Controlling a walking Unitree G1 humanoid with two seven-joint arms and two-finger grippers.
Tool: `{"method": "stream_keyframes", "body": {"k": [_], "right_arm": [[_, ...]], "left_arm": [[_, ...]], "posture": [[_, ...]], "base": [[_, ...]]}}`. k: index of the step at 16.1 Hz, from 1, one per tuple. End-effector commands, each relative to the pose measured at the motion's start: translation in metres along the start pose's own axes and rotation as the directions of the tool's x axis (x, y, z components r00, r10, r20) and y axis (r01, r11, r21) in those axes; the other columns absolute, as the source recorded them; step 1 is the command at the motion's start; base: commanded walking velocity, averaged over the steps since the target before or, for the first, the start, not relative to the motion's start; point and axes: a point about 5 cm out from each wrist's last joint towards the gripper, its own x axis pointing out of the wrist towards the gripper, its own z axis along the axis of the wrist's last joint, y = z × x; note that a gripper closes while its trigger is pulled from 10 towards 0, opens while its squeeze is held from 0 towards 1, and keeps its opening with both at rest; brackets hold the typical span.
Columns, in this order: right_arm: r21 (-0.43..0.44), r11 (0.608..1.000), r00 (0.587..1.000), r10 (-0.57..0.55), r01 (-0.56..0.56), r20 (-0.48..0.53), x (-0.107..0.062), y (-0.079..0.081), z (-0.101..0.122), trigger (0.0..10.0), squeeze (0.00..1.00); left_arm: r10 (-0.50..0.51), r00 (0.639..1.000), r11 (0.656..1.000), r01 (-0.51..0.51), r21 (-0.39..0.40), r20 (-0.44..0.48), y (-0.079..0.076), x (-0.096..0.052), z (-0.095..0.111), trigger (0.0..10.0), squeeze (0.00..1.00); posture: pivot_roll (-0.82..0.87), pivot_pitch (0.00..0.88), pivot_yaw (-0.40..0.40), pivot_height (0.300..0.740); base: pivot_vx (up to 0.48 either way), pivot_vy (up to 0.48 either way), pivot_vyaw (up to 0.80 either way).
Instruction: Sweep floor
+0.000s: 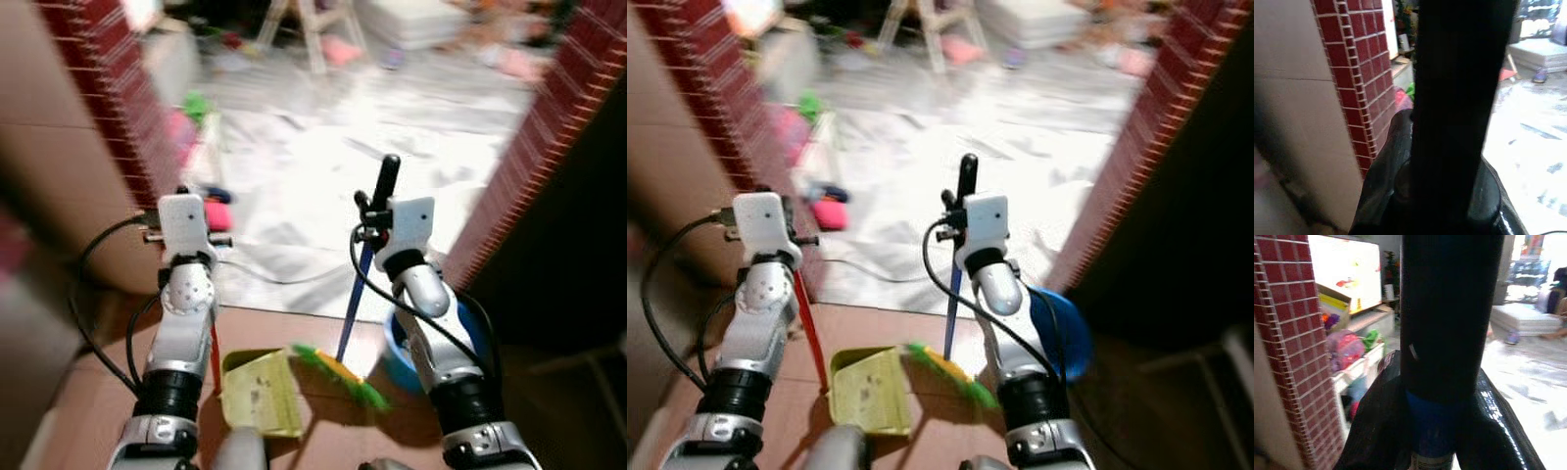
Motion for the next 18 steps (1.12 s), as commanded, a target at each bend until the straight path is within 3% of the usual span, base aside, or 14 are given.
{"method": "stream_keyframes", "body": {"k": [1, 6, 18], "right_arm": [[-0.008, 1.0, 1.0, -0.001, 0.001, 0.031, 0.004, -0.002, 0.007, 10.0, 0.0], [-0.025, 0.996, 0.996, -0.088, 0.088, -0.005, 0.006, -0.012, 0.002, 10.0, 0.0], [-0.034, 0.995, 0.995, -0.094, 0.094, -0.016, 0.006, -0.014, 0.0, 10.0, 0.0]], "left_arm": [[-0.037, 0.998, 0.998, 0.04, -0.047, 0.058, -0.009, 0.005, 0.016, 10.0, 0.0], [-0.071, 0.997, 0.996, 0.072, -0.048, 0.04, -0.014, 0.004, 0.012, 10.0, 0.0], [-0.098, 0.994, 0.993, 0.101, -0.066, 0.051, -0.021, 0.004, 0.017, 10.0, 0.0]], "posture": [[-0.01, 0.0, 0.004, 0.74], [-0.01, 0.0, 0.001, 0.74], [-0.02, 0.007, 0.002, 0.74]], "base": [[0.0, 0.0, 0.0], [0.0, 0.0, 0.0], [0.0, 0.48, 0.0]]}}
